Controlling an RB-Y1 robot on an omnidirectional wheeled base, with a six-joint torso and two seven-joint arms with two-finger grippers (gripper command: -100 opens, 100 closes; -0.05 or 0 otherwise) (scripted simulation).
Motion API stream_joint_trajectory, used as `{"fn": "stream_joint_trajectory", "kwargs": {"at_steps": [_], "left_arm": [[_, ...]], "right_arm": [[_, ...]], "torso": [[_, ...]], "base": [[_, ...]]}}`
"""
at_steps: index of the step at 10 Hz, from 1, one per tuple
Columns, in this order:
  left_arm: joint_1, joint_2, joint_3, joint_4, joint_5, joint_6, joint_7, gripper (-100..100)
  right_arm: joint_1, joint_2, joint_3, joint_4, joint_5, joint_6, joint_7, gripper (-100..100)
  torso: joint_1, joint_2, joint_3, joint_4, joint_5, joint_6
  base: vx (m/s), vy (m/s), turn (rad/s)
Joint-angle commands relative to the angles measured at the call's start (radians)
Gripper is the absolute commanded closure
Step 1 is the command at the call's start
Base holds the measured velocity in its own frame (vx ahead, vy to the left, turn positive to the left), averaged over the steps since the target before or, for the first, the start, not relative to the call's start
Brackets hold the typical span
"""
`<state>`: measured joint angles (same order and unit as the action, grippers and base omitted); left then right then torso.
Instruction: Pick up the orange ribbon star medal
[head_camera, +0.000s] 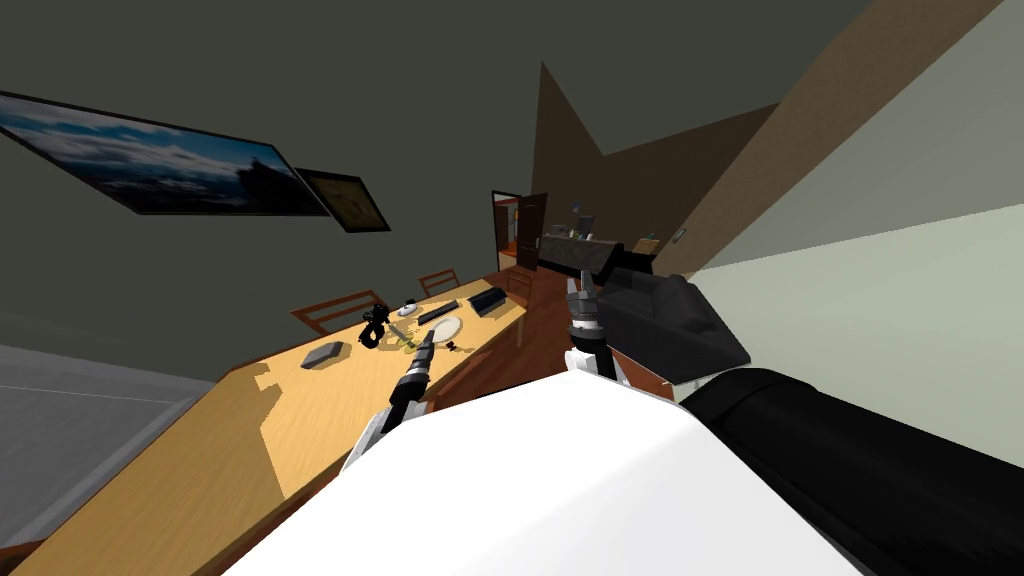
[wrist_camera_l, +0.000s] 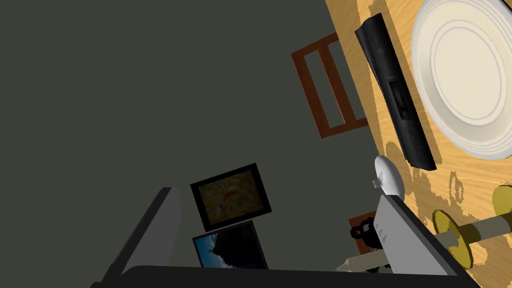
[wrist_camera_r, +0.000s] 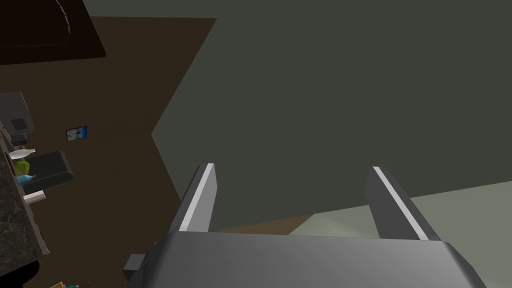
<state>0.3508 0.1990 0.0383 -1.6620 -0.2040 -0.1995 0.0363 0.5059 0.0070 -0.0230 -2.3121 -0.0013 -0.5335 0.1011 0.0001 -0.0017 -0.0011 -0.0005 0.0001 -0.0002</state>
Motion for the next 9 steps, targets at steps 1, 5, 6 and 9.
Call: {"fn": "stream_joint_trajectory", "kwargs": {"at_steps": [1,5,6,9], "left_arm": [[-0.025,0.016,-0.007,0.048,-0.004,0.041,-0.009,-100],[-0.063,0.028,-0.017,0.128,-0.010,0.080,-0.025,-100],[-0.082,0.033,-0.022,0.156,-0.012,0.099,-0.032,-100],[-0.120,0.043,-0.034,0.230,-0.016,0.137,-0.048,-100]], "right_arm": [[0.000,0.000,0.000,0.000,0.000,0.000,0.000,0],[0.000,0.000,0.000,0.000,0.000,0.000,0.000,0],[0.000,0.000,0.000,0.000,0.000,0.000,0.000,0],[0.000,0.000,0.000,0.000,0.000,0.000,0.000,0]], "torso": [[0.000,0.000,0.000,0.000,0.000,0.000],[0.000,0.000,0.000,0.000,0.000,0.000],[0.000,0.000,0.000,0.000,0.000,0.000],[0.000,0.000,0.000,0.000,0.000,0.000]], "base": [[0.031,0.006,-0.082],[0.026,0.004,-0.037],[0.026,0.006,-0.033],[0.019,0.001,-0.027]]}}
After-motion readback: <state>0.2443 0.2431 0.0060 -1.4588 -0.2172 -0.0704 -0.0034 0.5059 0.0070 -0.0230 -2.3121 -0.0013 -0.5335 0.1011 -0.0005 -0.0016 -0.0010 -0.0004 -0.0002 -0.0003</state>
